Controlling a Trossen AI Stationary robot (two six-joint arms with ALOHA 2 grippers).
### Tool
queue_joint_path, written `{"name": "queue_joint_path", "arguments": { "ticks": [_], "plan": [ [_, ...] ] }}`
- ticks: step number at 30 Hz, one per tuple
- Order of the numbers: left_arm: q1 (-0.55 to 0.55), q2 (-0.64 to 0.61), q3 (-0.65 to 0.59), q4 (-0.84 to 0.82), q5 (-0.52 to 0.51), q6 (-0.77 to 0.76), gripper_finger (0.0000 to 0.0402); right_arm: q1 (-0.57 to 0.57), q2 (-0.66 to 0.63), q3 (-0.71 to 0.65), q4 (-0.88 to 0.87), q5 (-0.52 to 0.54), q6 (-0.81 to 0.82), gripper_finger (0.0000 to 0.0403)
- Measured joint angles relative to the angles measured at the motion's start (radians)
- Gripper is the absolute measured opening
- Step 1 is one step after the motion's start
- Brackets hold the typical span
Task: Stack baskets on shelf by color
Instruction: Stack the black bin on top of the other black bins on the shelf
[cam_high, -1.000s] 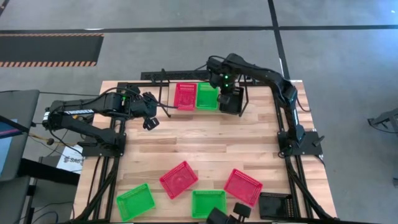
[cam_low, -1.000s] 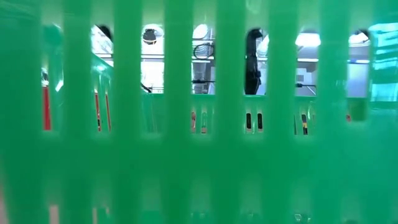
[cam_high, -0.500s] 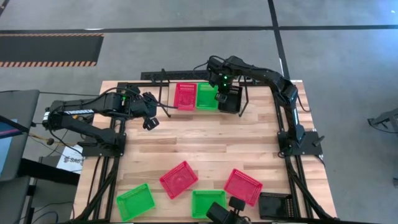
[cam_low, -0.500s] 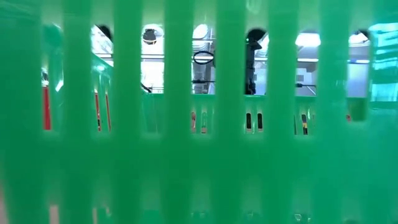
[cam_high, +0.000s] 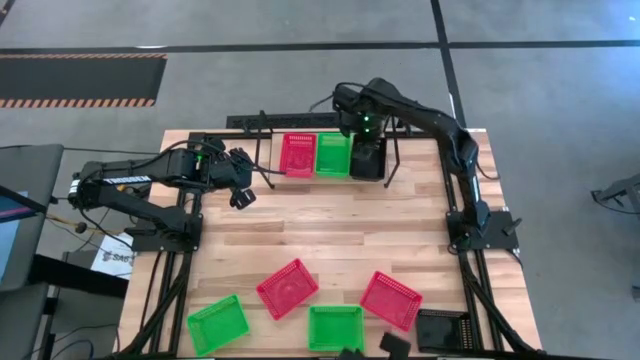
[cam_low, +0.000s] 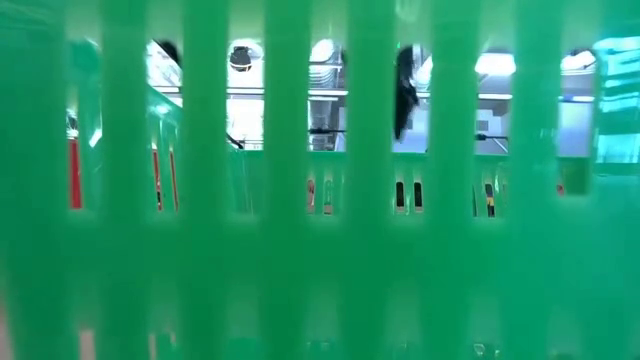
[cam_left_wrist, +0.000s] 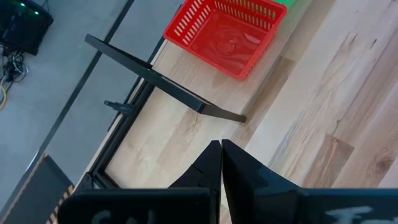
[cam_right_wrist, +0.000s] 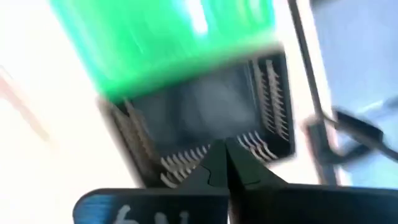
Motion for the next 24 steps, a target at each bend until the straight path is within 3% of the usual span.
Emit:
{"name": "queue_joint_path", "arguments": {
  "ticks": [2, 4, 11, 19, 24],
  "plan": [
    [0.000, 0.000, 0.000, 0.000, 0.000, -0.008, 0.0000, 0.027, -0.058, 0.014, -0.004, -0.087, 0.080, 0.0001],
    [0.000, 0.000, 0.000, 0.000, 0.000, -0.017, 0.0000, 0.074, -0.119, 0.025, -0.009, -0.097, 0.205, 0.0001],
    [0.000, 0.000, 0.000, -0.001, 0.004, 0.021, 0.0000, 0.291, -0.331, -0.078, -0.005, 0.001, 0.603, 0.0001],
    [0.000, 0.000, 0.000, -0.014, 0.078, 0.061, 0.0000, 0.644, -0.504, -0.401, -0.008, 0.056, 1.162, 0.0001],
    [0.000, 0.000, 0.000, -0.014, 0.100, 0.061, 0.0000, 0.853, -0.555, -0.588, -0.008, -0.027, 1.503, 0.0001]
  ]
}}
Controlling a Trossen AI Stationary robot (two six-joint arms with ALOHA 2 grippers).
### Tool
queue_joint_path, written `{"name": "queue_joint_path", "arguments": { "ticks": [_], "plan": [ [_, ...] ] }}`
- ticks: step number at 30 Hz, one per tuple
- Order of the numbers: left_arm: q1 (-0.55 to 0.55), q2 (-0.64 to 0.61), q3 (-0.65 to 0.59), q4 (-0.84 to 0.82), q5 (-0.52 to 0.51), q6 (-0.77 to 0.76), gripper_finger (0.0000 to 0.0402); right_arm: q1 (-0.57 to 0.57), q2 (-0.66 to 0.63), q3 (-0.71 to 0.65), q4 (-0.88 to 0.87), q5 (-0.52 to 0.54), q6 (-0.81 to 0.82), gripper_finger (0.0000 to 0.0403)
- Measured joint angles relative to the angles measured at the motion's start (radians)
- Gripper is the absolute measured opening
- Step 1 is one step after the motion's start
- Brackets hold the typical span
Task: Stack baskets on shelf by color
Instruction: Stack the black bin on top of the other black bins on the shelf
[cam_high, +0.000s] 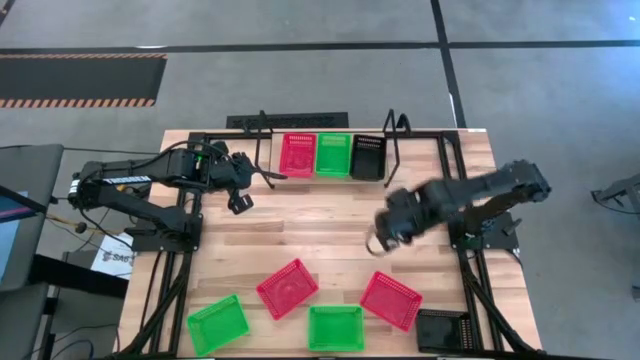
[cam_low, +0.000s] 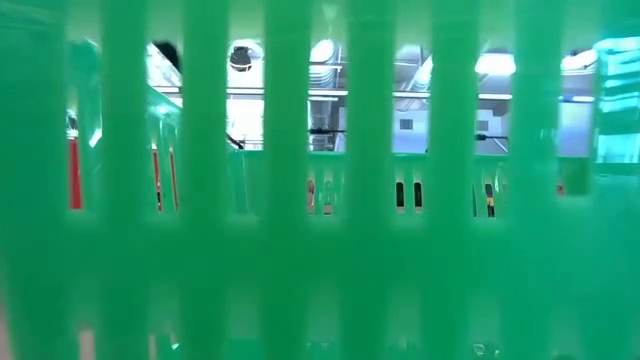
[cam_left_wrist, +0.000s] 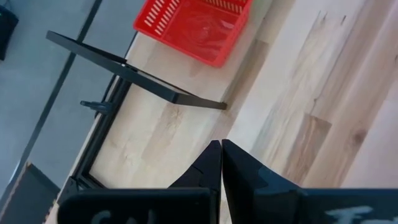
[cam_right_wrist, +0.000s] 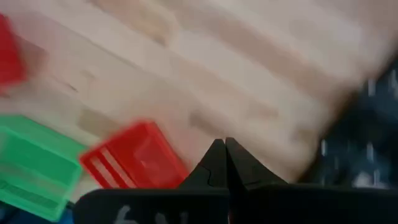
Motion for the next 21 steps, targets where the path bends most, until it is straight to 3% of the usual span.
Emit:
{"name": "queue_joint_path", "arguments": {
  "ticks": [5, 13, 21],
  "plan": [
    [0.000, 0.000, 0.000, 0.000, 0.000, -0.001, 0.0000, 0.186, 0.018, -0.055, 0.010, -0.121, 0.243, 0.0009],
    [0.000, 0.000, 0.000, 0.036, 0.002, -0.039, 0.0000, 0.425, 0.095, -0.056, 0.096, -0.132, 0.578, 0.0059],
    [0.000, 0.000, 0.000, 0.056, 0.003, -0.049, 0.0000, 0.631, 0.143, -0.056, 0.167, -0.181, 0.777, 0.0104]
  ]
}}
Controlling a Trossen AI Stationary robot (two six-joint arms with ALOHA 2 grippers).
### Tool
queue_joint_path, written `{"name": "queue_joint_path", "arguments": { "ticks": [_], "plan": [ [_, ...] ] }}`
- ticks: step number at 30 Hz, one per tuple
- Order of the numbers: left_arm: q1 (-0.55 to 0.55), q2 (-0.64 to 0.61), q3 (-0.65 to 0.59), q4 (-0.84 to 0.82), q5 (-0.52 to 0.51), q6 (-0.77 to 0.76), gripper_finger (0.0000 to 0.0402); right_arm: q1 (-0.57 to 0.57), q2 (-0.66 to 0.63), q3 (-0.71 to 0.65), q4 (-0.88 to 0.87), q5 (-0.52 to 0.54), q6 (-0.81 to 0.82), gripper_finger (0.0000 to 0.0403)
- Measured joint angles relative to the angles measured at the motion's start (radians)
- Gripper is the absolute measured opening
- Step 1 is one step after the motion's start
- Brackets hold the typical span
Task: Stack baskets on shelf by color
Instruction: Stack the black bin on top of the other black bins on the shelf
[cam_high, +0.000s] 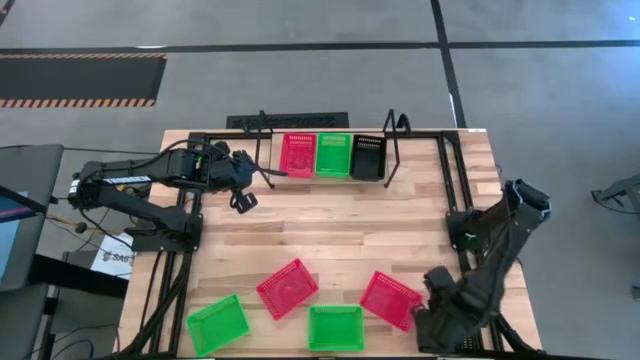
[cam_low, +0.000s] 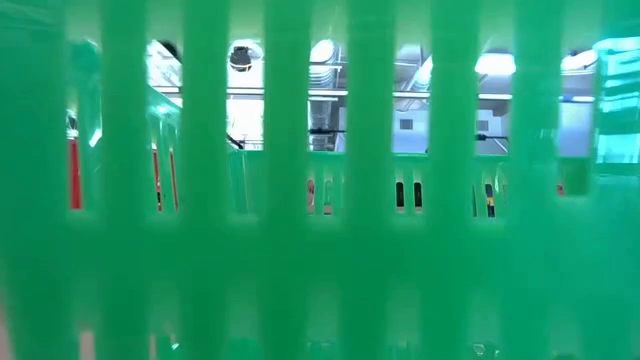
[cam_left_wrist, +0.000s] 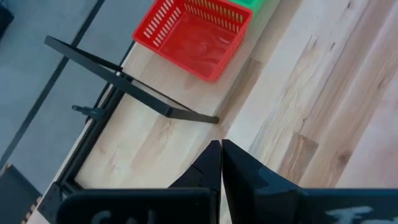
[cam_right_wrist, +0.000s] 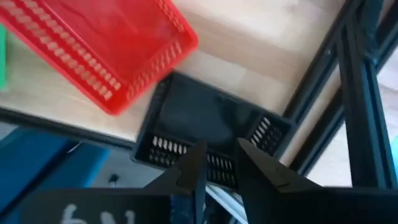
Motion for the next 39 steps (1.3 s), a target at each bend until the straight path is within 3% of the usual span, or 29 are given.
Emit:
{"name": "queue_joint_path", "arguments": {
  "ticks": [7, 17, 30, 39],
  "plan": [
    [0.000, 0.000, 0.000, -0.003, 0.003, 0.004, 0.0000, 0.118, -0.001, -0.013, -0.028, 0.001, 0.094, 0.0137],
    [0.000, 0.000, 0.000, -0.003, 0.003, 0.043, 0.0000, 0.155, 0.000, -0.245, 0.219, 0.006, 0.016, 0.0181],
    [0.000, 0.000, 0.000, -0.003, 0.031, 0.035, 0.0000, 0.154, -0.003, -0.504, 0.566, 0.009, -0.185, 0.0183],
    [0.000, 0.000, 0.000, -0.003, 0.032, 0.011, 0.0000, 0.125, -0.007, -0.495, 0.609, 0.005, -0.260, 0.0166]
  ]
}}
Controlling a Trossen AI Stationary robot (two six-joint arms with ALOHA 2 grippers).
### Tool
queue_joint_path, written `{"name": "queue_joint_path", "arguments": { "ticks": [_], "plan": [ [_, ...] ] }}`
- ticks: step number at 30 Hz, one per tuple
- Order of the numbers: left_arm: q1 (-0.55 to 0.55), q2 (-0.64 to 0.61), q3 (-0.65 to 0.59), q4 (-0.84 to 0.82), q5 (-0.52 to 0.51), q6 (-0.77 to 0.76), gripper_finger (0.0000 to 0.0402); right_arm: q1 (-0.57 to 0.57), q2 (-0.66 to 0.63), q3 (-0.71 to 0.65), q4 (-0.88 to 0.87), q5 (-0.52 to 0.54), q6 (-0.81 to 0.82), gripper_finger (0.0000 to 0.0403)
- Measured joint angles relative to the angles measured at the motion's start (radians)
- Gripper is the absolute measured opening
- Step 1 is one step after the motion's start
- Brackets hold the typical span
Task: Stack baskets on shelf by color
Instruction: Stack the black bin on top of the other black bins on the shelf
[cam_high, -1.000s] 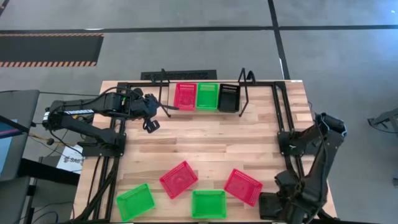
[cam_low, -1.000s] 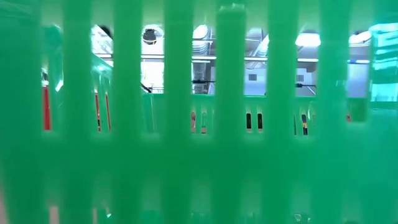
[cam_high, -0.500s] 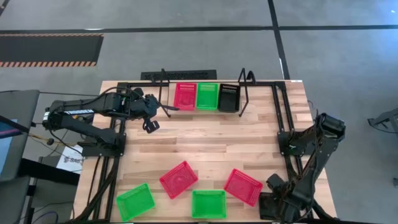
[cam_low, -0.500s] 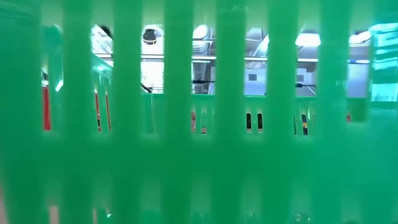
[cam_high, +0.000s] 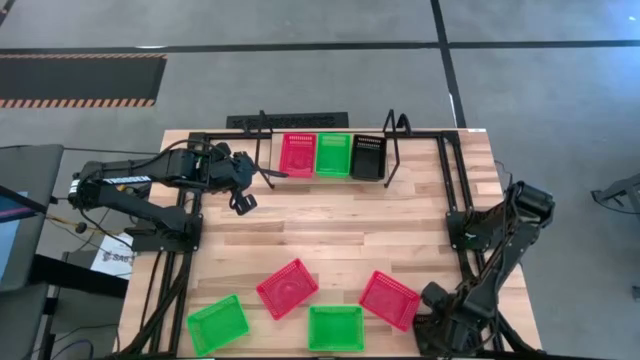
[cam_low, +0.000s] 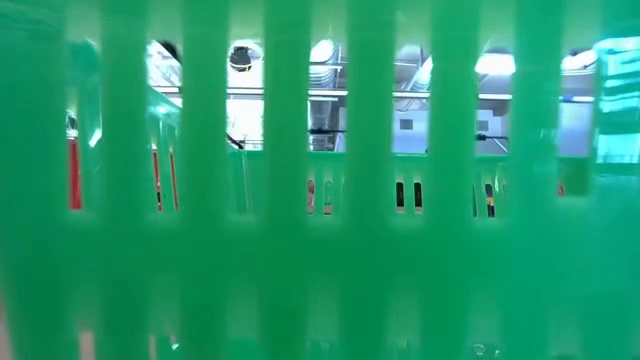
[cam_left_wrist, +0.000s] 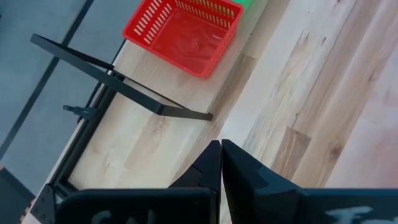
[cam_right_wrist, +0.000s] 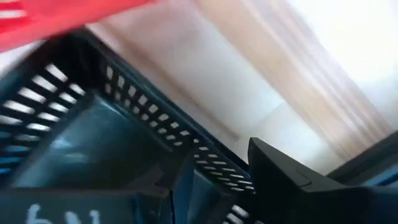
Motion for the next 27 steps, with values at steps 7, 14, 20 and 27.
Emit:
{"name": "queue_joint_path", "arguments": {
  "ticks": [7, 14, 20, 27],
  "plan": [
    [0.000, 0.000, 0.000, 0.000, 0.000, 0.000, 0.0000, -0.047, -0.063, 0.057, 0.001, -0.028, -0.152, 0.0166],
    [0.000, 0.000, 0.000, 0.000, -0.002, -0.012, 0.0000, -0.059, -0.083, 0.062, -0.056, -0.031, -0.254, 0.0163],
    [0.000, 0.000, 0.000, 0.000, -0.002, -0.012, 0.0000, -0.059, -0.083, 0.058, -0.095, -0.034, -0.265, 0.0166],
    [0.000, 0.000, 0.000, 0.000, -0.002, -0.012, 0.0000, -0.072, -0.083, 0.058, -0.059, -0.059, -0.268, 0.0167]
  ]
}}
